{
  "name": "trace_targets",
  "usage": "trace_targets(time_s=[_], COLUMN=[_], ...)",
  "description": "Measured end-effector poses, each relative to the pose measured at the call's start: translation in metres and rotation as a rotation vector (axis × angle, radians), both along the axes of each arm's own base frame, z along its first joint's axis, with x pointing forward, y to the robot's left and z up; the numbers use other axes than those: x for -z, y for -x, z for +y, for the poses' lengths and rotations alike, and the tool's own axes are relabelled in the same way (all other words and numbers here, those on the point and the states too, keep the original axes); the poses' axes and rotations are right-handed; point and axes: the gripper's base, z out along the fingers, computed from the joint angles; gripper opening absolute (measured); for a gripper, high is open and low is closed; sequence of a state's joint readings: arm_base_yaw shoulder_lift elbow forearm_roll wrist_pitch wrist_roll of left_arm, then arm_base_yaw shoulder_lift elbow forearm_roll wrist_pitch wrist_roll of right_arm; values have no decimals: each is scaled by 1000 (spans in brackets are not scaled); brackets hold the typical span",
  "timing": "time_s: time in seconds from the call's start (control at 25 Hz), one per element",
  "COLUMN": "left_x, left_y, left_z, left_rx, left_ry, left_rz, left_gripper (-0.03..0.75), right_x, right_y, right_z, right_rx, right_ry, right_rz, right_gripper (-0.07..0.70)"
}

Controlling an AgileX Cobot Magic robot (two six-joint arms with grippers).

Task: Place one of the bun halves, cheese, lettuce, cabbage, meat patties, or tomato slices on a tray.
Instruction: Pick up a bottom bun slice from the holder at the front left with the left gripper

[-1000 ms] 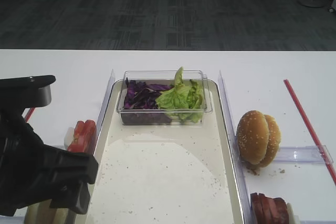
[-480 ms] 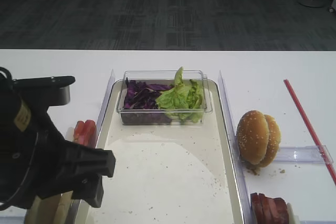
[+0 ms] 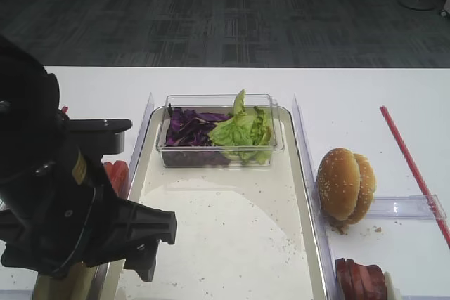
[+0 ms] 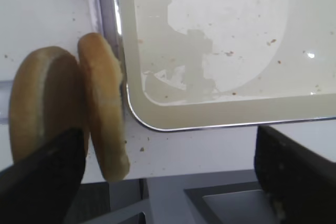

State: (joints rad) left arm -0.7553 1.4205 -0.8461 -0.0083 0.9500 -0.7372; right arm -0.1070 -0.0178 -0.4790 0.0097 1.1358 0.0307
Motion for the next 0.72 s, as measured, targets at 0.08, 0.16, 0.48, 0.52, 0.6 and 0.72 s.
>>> trace_targets(time_s=[0.08,0.16,0.48,0.52,0.6,0.72], left_x=[3,9,19,19,19,19], left_y=[-2,-5,-11,-11,-12,-12], left_z=[-2,-4,-4,-4,-3,-3], left_rx=[10,18,50,53,61,66], left_ry=[-3,-19,-72,-76,-85,-92], left_rz=[1,6,2,-1,-10,-16], left_gripper=[599,599,585,573,545,505], right_x=[0,0,0,0,0,0], right_y=[0,0,0,0,0,0], right_z=[0,0,0,0,0,0], right_rx=[0,0,0,0,0,0], right_ry=[0,0,0,0,0,0], right_rz=[0,0,0,0,0,0], right_gripper=[43,41,38,38,38,38])
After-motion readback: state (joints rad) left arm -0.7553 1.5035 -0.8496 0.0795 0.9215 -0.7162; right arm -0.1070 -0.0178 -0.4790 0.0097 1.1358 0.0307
